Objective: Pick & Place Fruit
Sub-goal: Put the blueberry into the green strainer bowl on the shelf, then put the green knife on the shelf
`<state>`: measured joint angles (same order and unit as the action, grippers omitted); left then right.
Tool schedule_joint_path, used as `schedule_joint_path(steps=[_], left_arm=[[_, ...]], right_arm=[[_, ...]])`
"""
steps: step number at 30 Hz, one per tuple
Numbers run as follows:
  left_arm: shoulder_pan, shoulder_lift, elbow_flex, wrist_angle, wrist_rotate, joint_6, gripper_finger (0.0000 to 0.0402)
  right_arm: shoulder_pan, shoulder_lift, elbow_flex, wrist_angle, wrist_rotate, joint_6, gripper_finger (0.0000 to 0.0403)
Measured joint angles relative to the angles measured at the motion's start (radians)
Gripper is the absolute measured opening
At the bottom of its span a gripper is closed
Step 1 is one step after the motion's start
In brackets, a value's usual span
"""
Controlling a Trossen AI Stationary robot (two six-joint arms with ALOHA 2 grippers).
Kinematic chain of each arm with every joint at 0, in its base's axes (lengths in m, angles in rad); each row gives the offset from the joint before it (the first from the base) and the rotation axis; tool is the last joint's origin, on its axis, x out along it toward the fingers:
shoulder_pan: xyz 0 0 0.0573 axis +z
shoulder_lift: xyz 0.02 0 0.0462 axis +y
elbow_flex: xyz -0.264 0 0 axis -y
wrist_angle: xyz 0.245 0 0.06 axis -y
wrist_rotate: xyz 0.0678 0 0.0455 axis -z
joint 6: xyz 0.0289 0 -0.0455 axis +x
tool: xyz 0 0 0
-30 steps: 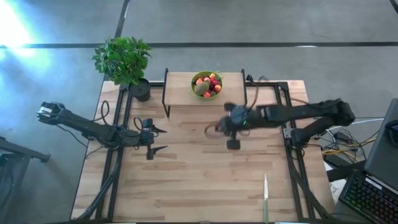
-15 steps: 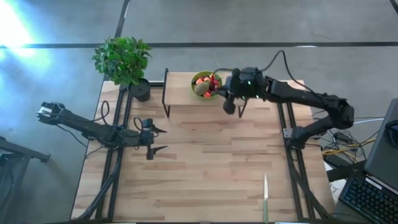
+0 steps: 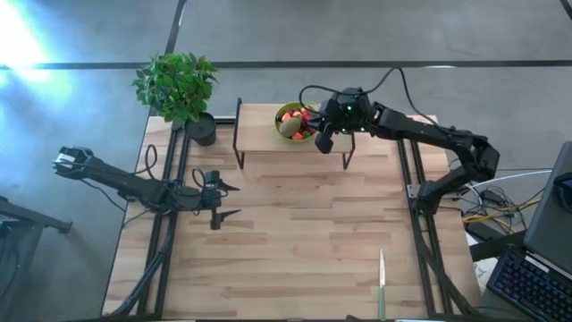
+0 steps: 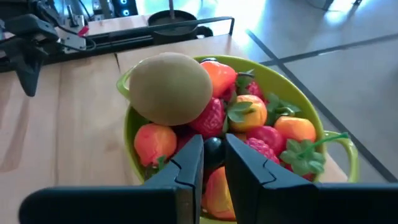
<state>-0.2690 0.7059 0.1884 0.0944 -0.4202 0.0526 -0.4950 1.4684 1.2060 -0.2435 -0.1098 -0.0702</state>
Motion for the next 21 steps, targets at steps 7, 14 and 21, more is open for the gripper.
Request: schedule_joint_path(steps=[7,14,21], left_arm=[[0.000,0.000,0.000,0.000,0.000,0.000,0.0328],[0.000,0.000,0.000,0.000,0.000,0.000,0.0328],[0.000,0.000,0.000,0.000,0.000,0.000,0.0328]], right_arm=[[0.000,0.027,0.000,0.010,-0.016,0.005,0.0064],[0.000,0.028,0.000,0.023,-0.051,0.015,0.0103],[0.001,0.017,0.003,-0.001,-0.051,0.018,0.0149]])
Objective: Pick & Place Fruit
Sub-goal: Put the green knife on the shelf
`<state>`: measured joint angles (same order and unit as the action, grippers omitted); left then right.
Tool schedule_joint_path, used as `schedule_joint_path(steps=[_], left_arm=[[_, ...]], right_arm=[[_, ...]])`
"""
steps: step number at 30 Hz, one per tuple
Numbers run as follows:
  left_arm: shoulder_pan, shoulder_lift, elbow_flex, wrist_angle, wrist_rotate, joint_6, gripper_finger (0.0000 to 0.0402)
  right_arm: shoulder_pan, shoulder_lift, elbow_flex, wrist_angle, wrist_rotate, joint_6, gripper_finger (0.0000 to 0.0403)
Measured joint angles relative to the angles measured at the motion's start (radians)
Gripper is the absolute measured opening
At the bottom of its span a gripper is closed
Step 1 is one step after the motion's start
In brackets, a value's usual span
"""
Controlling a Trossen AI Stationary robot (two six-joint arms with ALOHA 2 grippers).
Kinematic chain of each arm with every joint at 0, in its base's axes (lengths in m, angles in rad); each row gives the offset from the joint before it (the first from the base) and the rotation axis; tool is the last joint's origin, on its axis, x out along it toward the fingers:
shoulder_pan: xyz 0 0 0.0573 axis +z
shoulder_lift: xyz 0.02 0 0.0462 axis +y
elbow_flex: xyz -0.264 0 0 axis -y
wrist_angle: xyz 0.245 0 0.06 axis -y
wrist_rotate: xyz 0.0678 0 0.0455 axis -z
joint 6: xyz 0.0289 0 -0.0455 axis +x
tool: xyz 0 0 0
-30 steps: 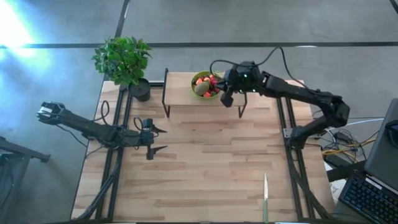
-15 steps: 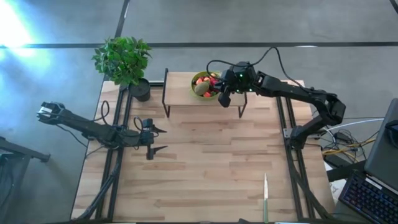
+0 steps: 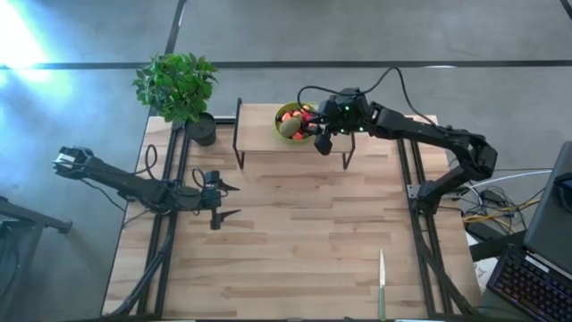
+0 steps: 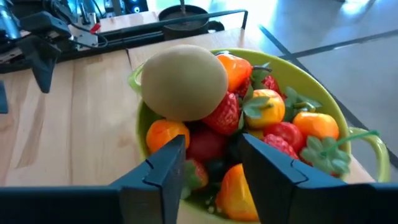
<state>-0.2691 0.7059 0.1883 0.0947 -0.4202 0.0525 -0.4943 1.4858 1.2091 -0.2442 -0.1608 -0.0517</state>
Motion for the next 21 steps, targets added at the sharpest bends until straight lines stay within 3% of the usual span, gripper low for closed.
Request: schedule_joint_path(steps=[7,10,15,21], left_arm=[[0.000,0.000,0.000,0.000,0.000,0.000,0.0328],[0.000,0.000,0.000,0.000,0.000,0.000,0.0328],[0.000,0.000,0.000,0.000,0.000,0.000,0.0328],[0.000,0.000,0.000,0.000,0.000,0.000,0.0328]], right_arm=[[0.080,-0.097,0.035,-0.246,0.009,0.032,0.0160],[0.160,-0.145,0.034,-0.381,0.092,0.087,0.0148],[0.323,-0.216,0.030,-0.566,0.214,0.252,0.0137],[0.548,-0.251,0.020,-0.660,0.275,0.528,0.0155]])
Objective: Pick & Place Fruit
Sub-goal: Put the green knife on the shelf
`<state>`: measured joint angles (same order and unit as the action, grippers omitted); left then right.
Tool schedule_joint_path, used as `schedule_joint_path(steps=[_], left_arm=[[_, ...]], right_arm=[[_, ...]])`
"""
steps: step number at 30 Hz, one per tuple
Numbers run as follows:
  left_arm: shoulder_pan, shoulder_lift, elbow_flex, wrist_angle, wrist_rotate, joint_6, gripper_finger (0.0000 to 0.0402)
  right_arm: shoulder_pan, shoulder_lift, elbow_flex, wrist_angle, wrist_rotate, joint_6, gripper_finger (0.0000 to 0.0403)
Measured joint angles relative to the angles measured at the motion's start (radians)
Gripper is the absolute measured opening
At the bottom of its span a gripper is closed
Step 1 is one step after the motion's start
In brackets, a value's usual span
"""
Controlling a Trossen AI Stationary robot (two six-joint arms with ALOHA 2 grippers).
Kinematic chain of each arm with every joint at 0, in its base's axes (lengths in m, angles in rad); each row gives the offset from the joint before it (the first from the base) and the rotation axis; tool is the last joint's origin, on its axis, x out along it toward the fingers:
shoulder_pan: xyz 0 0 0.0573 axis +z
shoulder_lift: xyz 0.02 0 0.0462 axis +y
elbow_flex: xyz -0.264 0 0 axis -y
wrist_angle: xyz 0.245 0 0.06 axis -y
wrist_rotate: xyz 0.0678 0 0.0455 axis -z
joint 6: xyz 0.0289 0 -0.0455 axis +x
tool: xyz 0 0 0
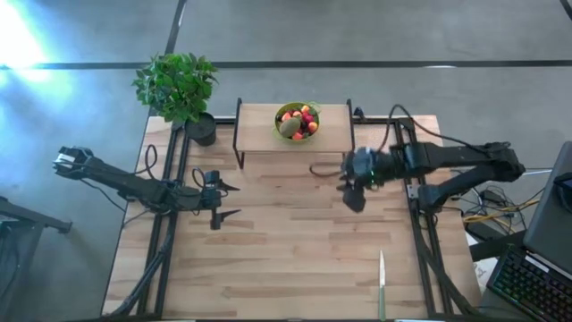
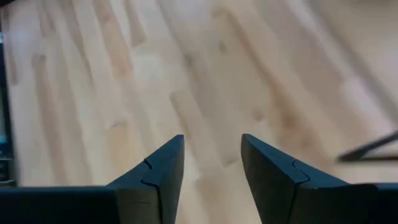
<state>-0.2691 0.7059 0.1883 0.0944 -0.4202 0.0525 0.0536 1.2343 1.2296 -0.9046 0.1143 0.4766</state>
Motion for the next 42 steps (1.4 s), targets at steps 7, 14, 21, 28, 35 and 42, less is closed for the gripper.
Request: schedule_joint_path(steps=[7,14,21,28,35,42], left_arm=[[0.000,0.000,0.000,0.000,0.000,0.000,0.0328],[0.000,0.000,0.000,0.000,0.000,0.000,0.0328],[0.000,0.000,0.000,-0.001,0.000,0.000,0.0328],[0.000,0.000,0.000,-0.001,0.000,0.000,0.0328],[0.000,0.000,0.000,-0.001,0.000,0.000,0.0328],[0.000,0.000,0.000,-0.002,0.000,0.000,0.0328]], right_arm=[[0.279,0.046,-0.005,-0.066,0.084,0.380,0.0181],[0.530,0.166,-0.007,-0.069,0.149,0.811,0.0183],[0.728,0.310,-0.007,-0.063,0.144,1.256,0.0201],[0.880,0.435,0.007,-0.036,0.064,1.625,0.0235],[0.953,0.549,0.074,-0.032,0.032,1.817,0.0253],[0.969,0.680,0.117,-0.031,-0.097,1.867,0.0233]])
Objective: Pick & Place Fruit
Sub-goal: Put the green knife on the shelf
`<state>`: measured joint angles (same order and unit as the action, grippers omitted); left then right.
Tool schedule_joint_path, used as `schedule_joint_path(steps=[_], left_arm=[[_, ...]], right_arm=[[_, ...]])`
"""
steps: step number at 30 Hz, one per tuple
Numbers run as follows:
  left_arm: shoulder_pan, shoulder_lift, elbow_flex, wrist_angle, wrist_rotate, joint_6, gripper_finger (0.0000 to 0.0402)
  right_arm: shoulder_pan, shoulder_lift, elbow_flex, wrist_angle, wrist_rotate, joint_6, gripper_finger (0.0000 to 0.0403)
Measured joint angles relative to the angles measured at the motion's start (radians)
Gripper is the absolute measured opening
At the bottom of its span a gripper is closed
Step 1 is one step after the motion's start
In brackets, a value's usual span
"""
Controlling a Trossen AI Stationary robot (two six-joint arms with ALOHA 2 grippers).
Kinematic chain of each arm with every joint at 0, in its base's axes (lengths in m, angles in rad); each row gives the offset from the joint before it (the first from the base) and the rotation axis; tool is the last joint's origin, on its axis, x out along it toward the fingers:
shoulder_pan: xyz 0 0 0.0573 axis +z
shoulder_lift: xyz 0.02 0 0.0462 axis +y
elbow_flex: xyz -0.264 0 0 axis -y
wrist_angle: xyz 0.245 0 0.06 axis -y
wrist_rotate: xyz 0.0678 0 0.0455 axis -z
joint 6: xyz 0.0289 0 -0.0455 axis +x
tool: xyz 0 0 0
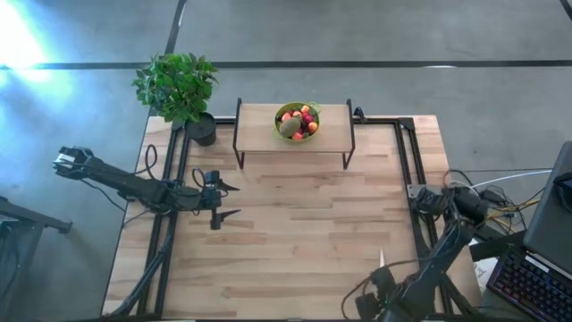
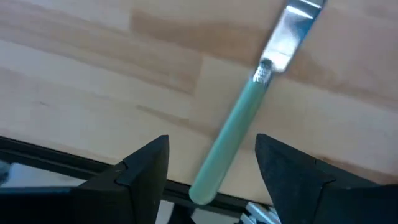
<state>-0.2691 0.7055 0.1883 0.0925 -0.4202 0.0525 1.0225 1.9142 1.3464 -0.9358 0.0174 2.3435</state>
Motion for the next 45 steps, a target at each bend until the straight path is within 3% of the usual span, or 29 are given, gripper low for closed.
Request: schedule_joint_path(steps=[9,16,22,34,45], left_arm=[[0.000,0.000,0.000,0.000,0.000,0.000,0.0328],[0.000,0.000,0.000,0.000,0.000,0.000,0.0328],[0.000,0.000,0.000,0.000,0.000,0.000,0.0328],[0.000,0.000,0.000,0.000,0.000,0.000,0.0328],[0.000,0.000,0.000,-0.004,0.000,0.000,0.0328]], right_arm=[[0.006,0.116,0.053,0.035,-0.061,0.008,0.0227],[0.006,0.130,0.045,0.059,-0.075,0.006,0.0214],[0.006,0.130,0.042,0.057,-0.074,-0.013,0.0173],[0.007,0.130,0.020,0.053,-0.078,-0.049,0.0052],[0.002,0.085,0.014,-0.097,-0.057,-0.091,0.0020]])
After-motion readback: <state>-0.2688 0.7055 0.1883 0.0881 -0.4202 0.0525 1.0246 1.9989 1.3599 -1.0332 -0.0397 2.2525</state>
